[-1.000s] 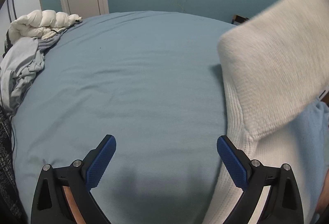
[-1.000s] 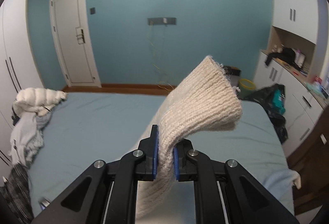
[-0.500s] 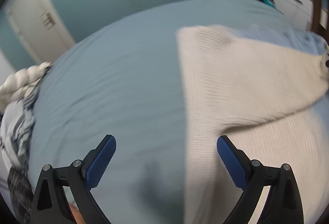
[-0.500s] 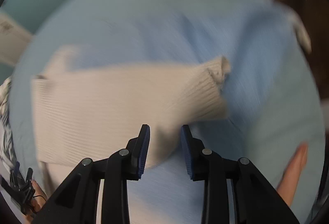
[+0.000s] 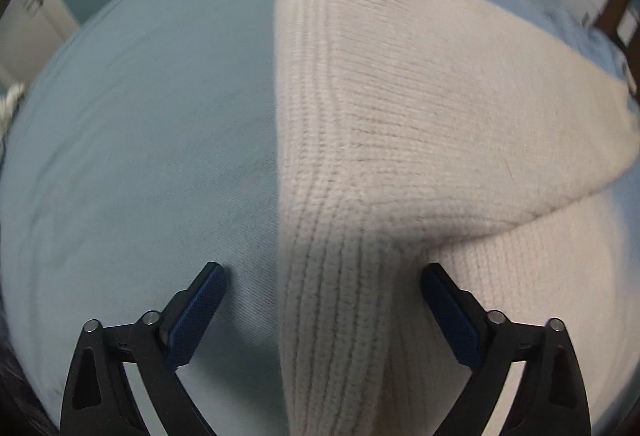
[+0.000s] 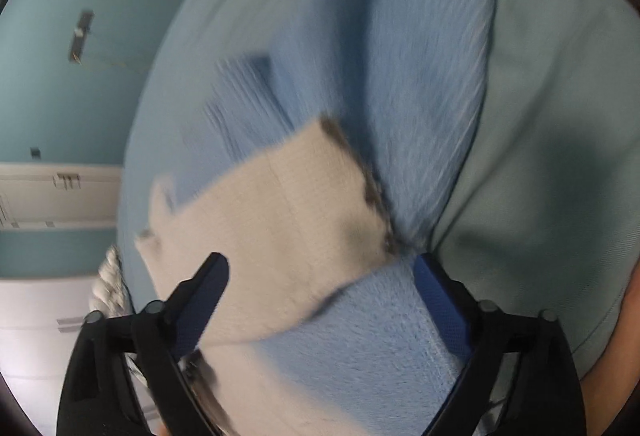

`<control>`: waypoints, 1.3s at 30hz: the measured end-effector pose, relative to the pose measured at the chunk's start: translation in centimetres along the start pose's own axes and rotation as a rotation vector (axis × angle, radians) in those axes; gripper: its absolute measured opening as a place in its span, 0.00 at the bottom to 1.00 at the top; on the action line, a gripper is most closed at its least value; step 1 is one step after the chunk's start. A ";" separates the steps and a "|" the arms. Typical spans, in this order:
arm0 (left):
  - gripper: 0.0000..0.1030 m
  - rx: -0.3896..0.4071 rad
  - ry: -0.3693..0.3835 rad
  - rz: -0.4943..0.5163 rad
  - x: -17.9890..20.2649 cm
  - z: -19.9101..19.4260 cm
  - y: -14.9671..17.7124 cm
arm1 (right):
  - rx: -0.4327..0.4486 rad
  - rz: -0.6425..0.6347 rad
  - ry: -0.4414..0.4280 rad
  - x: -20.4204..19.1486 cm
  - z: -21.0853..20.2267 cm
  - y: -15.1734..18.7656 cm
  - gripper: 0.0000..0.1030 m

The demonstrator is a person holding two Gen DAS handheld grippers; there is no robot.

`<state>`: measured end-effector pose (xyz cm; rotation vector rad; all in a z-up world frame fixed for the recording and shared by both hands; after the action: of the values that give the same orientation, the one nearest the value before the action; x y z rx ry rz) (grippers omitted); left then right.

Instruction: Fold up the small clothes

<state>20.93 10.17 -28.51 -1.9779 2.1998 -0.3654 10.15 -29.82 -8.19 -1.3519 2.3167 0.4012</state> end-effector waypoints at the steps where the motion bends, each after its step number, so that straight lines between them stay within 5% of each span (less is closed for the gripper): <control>1: 0.82 -0.002 0.020 -0.018 -0.2 -0.1 0.0 | -0.035 -0.005 0.026 -0.1 0.8 0.0 0.80; 5: 0.36 0.019 0.090 -0.078 -1.0 -1.0 -0.5 | -0.092 -0.026 0.083 -1.0 3.3 -0.8 0.55; 8: 0.22 0.028 0.092 -0.097 -1.0 -1.3 -0.6 | -0.041 -0.079 0.196 -2.4 2.8 -1.0 0.06; 14: 0.14 0.112 0.035 -0.206 -2.6 -3.6 -0.5 | 0.081 -0.144 0.062 -7.3 -2.9 -0.8 0.05; 21: 0.14 0.070 0.014 -0.171 -3.1 -3.0 0.2 | -0.049 -0.115 0.122 -3.2 0.2 0.7 0.07; 23: 0.16 0.037 0.017 -0.115 -1.9 -2.4 0.4 | -0.140 -0.076 0.159 -1.5 2.3 1.1 0.15; 25: 0.17 0.040 0.054 -0.147 -1.8 -2.7 0.5 | -0.160 -0.021 0.053 -0.7 1.8 0.4 0.17; 27: 0.27 0.047 0.152 -0.237 -2.3 -3.4 0.4 | -0.161 0.011 0.003 -0.4 0.2 -0.8 0.32; 28: 0.42 0.058 0.211 -0.303 -2.9 -4.3 0.5 | -0.109 0.010 -0.013 -0.2 -1.4 -1.7 0.37; 29: 0.66 0.073 0.248 -0.346 -3.3 -5.0 0.4 | -0.059 0.006 -0.015 -0.1 -2.8 -2.1 0.48; 30: 0.80 0.110 0.274 -0.379 -3.7 -6.2 0.2 | 0.009 0.009 -0.003 0.1 -4.7 -3.0 0.65; 31: 0.95 0.175 0.267 -0.395 -4.2 -7.6 -0.1 | 0.048 0.014 0.005 0.5 -5.6 -3.0 0.71; 32: 0.99 0.229 0.245 -0.395 -4.7 -8.9 -0.4 | 0.095 0.014 0.018 0.6 -6.8 -3.3 0.74; 34: 0.99 0.305 0.164 -0.342 -4.7 -11.0 -1.4 | 0.155 -0.022 0.066 0.3 -8.1 -3.3 0.74; 39: 0.99 0.283 -0.018 -0.235 -5.8 -10.0 -3.7 | 0.230 -0.235 0.221 -5.9 -6.4 -1.6 0.74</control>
<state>22.28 16.31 -18.16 -2.0694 1.7899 -0.6472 12.71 -28.98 0.19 -1.5919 2.2516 -0.0902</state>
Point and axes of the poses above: each gripper's, at about its wrist camera, not at the fingertips, and z roughly the way its jaws point, x to its right, y to its underside, the point moved 4 cm from there along z, roughly the way its jaws point, and after that the axes turned 2 degrees about y, right-handed, at the moved point
